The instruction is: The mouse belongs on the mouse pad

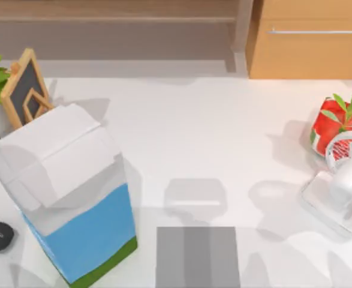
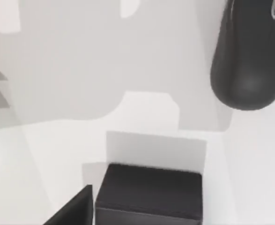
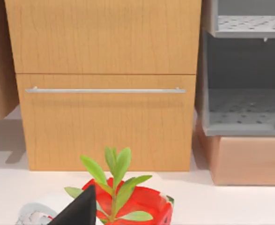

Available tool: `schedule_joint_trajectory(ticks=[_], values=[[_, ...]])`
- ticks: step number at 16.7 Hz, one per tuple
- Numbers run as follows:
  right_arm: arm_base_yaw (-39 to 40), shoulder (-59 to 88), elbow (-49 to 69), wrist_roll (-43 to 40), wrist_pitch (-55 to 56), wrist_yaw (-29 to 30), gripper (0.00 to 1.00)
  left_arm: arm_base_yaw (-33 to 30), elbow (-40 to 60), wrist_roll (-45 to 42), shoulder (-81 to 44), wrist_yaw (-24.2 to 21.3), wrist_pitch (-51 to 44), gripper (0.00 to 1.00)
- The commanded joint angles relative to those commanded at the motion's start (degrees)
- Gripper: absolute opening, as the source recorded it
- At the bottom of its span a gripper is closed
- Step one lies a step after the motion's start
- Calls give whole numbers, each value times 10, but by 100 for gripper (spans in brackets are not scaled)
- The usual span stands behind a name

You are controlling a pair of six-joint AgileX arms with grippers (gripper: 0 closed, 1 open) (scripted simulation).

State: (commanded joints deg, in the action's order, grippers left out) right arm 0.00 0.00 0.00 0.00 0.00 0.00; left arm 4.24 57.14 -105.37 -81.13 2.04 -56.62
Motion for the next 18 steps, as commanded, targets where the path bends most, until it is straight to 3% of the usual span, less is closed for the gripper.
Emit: schedule_joint_trajectory(ticks=[4,10,18], values=[[0,0,0,0,0,0,100,-16,9,-48,-52,-20,-53,100],[0,0,0,0,0,0,100,-12,2,-49,-56,-19,-42,100],[0,0,0,0,0,0,100,-14,-108,-51,-174,-20,163,100]])
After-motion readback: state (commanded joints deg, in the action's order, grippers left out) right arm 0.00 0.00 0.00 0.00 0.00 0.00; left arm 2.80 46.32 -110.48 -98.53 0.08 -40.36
